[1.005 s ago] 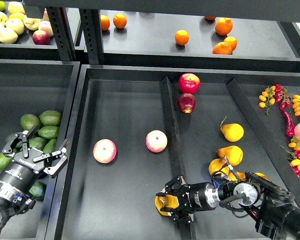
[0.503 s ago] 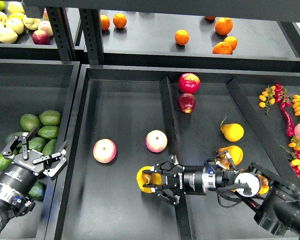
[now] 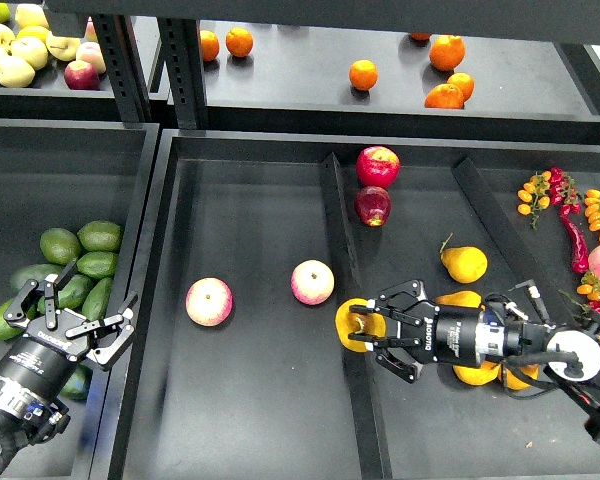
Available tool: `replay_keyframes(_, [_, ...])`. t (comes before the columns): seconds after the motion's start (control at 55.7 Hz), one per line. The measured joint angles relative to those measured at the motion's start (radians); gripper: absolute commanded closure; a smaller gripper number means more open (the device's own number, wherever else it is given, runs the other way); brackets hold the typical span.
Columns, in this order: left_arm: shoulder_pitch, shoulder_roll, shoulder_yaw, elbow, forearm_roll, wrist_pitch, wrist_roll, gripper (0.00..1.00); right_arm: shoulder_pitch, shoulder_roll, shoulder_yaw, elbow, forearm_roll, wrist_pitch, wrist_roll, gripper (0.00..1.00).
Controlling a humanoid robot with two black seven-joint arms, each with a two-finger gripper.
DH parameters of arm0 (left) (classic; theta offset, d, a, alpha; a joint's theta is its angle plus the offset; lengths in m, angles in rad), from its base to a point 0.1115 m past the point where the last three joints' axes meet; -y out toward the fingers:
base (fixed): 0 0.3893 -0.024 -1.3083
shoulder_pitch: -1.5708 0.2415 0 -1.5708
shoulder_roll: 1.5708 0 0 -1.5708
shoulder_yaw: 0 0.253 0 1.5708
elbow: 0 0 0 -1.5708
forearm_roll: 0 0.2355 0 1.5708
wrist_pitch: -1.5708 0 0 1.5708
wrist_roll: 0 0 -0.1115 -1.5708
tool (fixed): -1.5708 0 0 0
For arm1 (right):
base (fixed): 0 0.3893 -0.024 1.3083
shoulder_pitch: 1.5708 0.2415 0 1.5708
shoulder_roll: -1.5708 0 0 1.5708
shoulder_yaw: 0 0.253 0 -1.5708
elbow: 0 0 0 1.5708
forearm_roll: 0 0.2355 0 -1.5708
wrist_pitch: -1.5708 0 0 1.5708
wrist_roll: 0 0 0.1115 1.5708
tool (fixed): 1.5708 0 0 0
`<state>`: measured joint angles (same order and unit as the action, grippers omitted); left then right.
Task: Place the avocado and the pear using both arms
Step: 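Lift the pear with the right gripper and carry it into the pear bin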
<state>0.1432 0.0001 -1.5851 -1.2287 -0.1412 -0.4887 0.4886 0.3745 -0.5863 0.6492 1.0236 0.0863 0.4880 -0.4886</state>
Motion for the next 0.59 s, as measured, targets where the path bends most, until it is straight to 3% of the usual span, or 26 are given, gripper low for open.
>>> replay_keyframes(0.592, [0.010, 0.000, -0.001, 0.000, 0.000, 0.000, 0.000, 0.01, -0.019, 0.130, 0.041, -0.300, -0.079, 0.001, 0.000, 0.74])
